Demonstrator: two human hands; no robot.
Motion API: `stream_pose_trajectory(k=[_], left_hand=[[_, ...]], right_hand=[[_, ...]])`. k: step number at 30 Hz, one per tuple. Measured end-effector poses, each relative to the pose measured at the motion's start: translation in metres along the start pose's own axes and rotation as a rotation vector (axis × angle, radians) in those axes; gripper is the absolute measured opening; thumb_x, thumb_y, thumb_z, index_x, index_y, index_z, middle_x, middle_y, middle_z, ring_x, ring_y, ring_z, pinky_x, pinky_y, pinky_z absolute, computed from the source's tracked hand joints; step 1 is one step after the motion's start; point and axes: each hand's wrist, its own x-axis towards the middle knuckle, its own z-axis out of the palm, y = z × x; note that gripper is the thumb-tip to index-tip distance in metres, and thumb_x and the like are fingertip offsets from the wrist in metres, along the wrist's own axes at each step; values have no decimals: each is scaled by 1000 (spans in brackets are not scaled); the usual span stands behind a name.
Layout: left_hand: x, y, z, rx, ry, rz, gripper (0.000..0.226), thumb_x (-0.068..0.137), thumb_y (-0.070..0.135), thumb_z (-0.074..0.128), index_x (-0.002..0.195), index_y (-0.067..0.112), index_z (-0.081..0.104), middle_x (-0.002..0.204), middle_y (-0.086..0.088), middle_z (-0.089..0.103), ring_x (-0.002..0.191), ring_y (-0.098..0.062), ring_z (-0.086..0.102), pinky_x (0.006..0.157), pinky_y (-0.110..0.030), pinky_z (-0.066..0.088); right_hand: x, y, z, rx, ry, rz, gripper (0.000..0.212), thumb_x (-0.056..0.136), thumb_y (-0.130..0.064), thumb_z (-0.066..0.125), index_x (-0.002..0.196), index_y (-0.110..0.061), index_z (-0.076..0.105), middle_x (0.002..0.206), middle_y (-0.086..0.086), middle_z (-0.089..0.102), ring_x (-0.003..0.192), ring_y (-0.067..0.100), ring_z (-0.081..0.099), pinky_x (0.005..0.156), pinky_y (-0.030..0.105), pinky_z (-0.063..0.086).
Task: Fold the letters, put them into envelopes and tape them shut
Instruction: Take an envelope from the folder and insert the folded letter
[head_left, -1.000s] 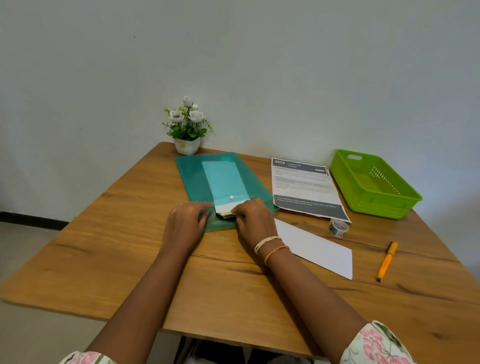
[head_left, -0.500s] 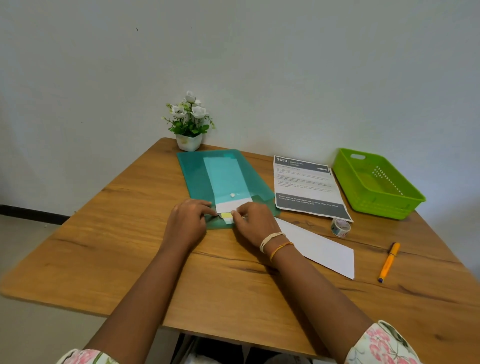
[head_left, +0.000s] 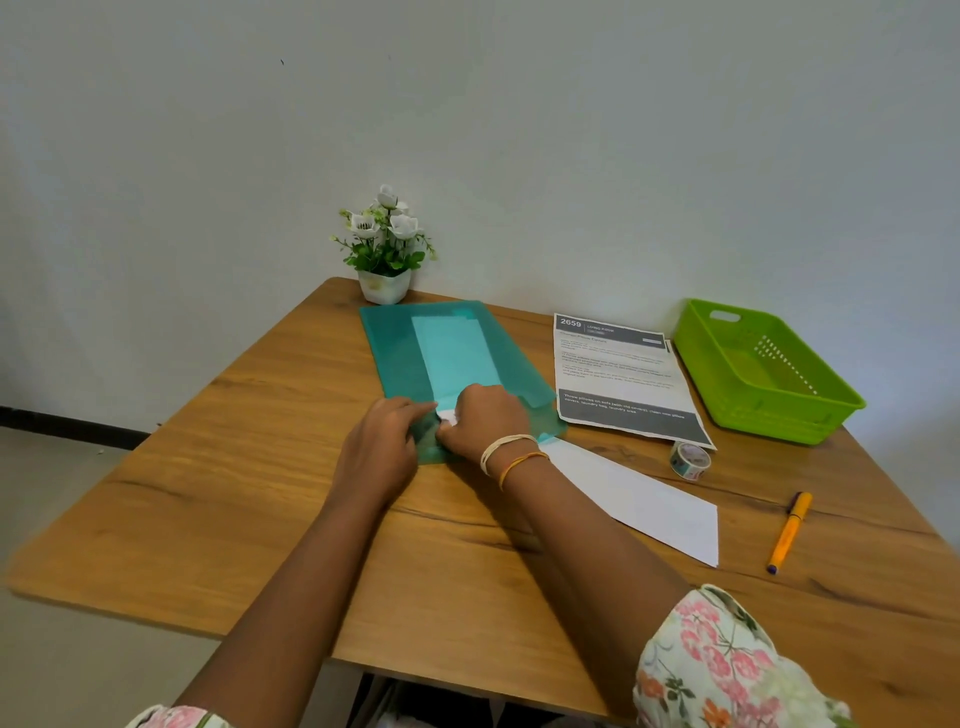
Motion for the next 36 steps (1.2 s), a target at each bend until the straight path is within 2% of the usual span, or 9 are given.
stream_pose_trajectory(k=[10,14,19,23,26,28,32,34,36], left_hand=[[-1,1,0,-10,65,-18,33,94,20,49,127,24,55,108,-6,66,96,-23,59,77,-37,49],[-3,4,-3,7,74,1,23,94,22,50,116,25,56,99,-3,66,89,-22,59,71,-36,46],[-6,6,-7,-63,83,47,12,98,29,42,101,26,53,86,2,60,78,-18,55,65,-36,42],[-8,7,-10,-84,63,73,12,98,40,41,97,30,48,81,8,56,74,-13,52,63,-33,38],[-8,8,-11,-66,43,103,19,92,51,43,95,33,47,84,10,56,76,-12,50,67,-33,40],[-7,8,-11,-53,28,100,20,89,53,48,96,34,48,88,12,55,79,-11,49,71,-32,40],[-6,6,-7,58,56,72,15,87,36,59,99,28,55,92,8,61,86,-15,55,84,-36,42],[-5,6,-6,100,78,24,8,88,30,59,94,26,56,90,7,63,86,-16,57,95,-41,41],[-6,5,-6,123,108,-27,6,86,27,60,91,25,57,86,5,63,85,-18,59,99,-44,39]], right_hand=[[-1,-1,-4,52,68,48,18,86,-25,62,88,-9,71,88,14,69,83,34,64,68,32,49],[3,8,-18,270,-2,115,8,76,-22,72,75,-16,76,80,3,74,79,22,67,73,33,57],[2,18,-31,521,-45,118,7,76,-17,70,74,-14,76,76,-1,71,79,15,65,74,33,57],[-3,24,-44,675,166,97,8,74,-19,68,67,-18,71,66,-6,68,72,11,64,67,28,53],[-8,27,-59,670,354,43,10,74,-22,64,65,-22,66,59,-12,60,61,3,56,54,20,43],[-11,31,-71,629,453,8,6,76,-24,62,70,-22,65,63,-9,62,63,6,57,54,21,44],[-15,42,-101,534,682,-118,8,80,-26,63,80,-19,64,71,-7,64,66,8,59,60,15,47],[-16,49,-118,521,735,-204,6,81,-24,64,81,-18,64,73,-10,63,68,4,58,62,7,45],[-16,56,-132,507,770,-254,3,82,-20,65,81,-17,64,74,-10,63,70,4,58,64,9,45]])
